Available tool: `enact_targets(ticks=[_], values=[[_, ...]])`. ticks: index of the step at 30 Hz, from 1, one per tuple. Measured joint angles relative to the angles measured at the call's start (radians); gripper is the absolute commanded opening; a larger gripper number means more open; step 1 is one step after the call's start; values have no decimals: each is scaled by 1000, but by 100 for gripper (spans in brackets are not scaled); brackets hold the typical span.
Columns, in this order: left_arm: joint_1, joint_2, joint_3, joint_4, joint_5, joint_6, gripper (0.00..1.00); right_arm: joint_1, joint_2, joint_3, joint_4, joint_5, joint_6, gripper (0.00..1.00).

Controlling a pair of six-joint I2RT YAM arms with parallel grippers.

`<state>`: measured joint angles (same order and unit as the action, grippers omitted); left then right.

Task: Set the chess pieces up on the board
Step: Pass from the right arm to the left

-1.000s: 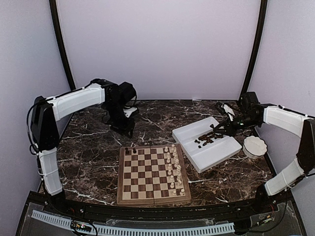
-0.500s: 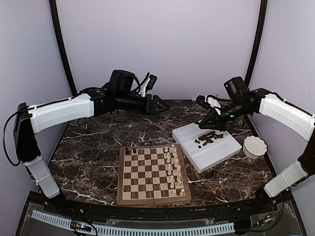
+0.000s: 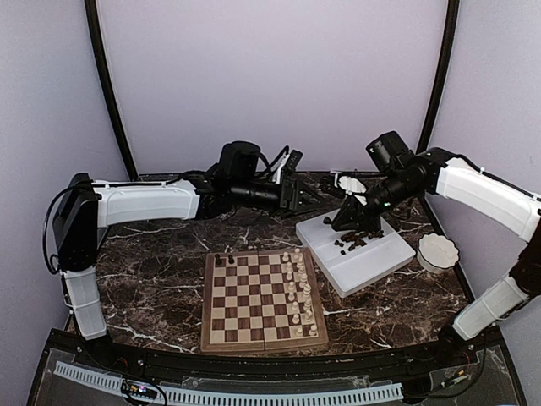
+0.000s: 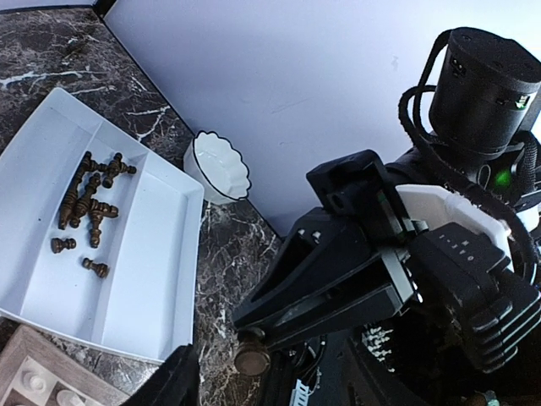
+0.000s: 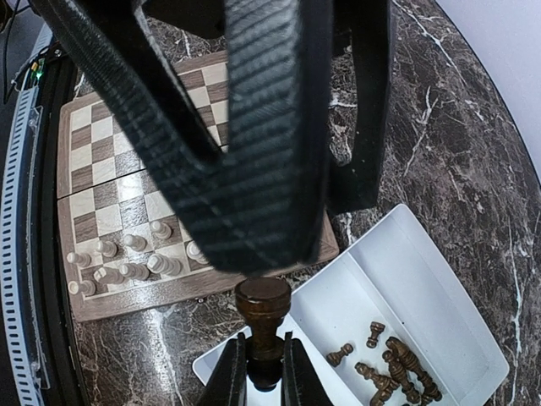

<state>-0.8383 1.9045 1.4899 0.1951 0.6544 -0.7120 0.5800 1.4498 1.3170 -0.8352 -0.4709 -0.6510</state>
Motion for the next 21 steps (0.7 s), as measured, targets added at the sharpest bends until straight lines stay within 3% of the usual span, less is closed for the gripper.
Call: enact_targets(ticks=[7,19,21], values=[[-13,72,40,31,44,-57,59,4,12,34,-13,5,-1,6],[-31,106,67,13,91,-81,27,5,13,48,-27,7,1,6],[-31,108,68,13,98,-87,22,5,13,48,-28,12,1,10]])
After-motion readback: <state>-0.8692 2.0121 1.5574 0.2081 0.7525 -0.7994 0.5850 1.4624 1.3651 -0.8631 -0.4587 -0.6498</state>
